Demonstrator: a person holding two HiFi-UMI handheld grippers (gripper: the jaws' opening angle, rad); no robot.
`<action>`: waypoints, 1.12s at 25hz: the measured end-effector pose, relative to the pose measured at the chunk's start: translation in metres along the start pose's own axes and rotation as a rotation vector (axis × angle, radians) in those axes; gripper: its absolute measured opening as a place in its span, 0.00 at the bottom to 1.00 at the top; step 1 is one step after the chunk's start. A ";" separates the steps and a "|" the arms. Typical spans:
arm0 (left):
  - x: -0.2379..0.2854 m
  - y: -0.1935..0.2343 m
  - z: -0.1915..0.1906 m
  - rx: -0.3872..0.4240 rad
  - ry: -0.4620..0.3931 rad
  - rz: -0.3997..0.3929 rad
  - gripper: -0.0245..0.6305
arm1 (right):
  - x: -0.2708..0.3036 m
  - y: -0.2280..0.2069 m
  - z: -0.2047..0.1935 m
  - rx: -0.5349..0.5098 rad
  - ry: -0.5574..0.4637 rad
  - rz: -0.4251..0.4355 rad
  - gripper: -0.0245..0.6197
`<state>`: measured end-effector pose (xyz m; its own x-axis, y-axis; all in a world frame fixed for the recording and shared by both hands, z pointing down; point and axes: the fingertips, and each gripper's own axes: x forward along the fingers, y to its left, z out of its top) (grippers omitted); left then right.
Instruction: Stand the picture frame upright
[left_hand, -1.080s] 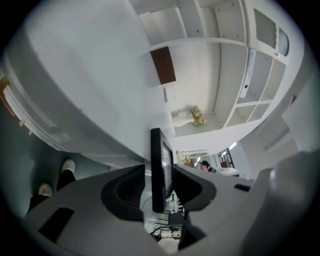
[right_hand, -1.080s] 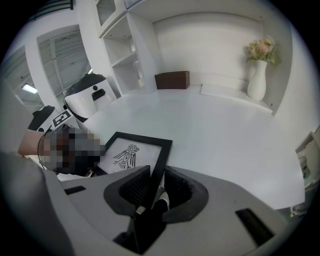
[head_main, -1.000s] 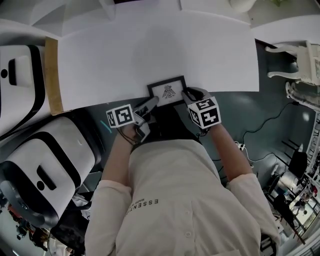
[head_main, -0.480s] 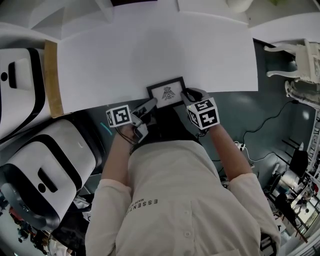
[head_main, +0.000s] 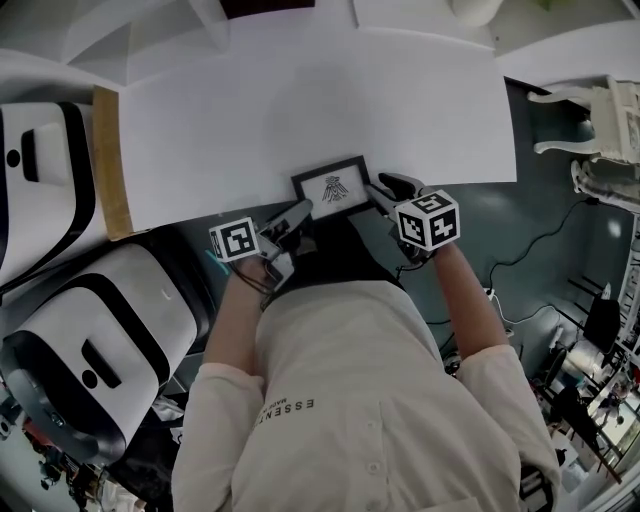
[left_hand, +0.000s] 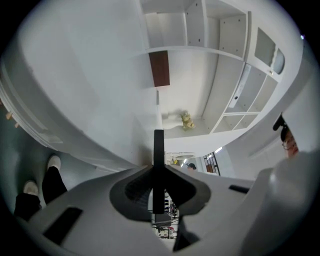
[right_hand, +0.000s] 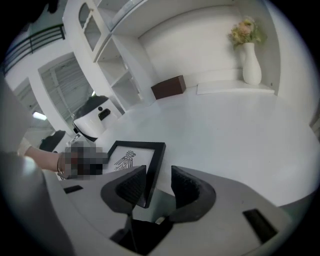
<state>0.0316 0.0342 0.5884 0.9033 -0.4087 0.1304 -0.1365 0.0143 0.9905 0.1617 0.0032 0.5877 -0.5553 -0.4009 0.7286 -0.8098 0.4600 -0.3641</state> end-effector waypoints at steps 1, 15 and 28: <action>-0.002 -0.003 0.001 -0.014 -0.007 -0.013 0.15 | -0.002 0.001 0.003 0.027 -0.018 0.029 0.27; -0.026 -0.047 0.009 0.099 0.084 -0.141 0.15 | -0.031 0.047 0.037 0.401 -0.157 0.626 0.27; -0.036 -0.057 0.034 0.129 0.046 -0.119 0.15 | -0.009 0.058 0.061 0.393 -0.095 0.705 0.18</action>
<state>-0.0074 0.0169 0.5259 0.9335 -0.3581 0.0177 -0.0761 -0.1496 0.9858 0.1078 -0.0150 0.5248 -0.9592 -0.1943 0.2055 -0.2607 0.3252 -0.9090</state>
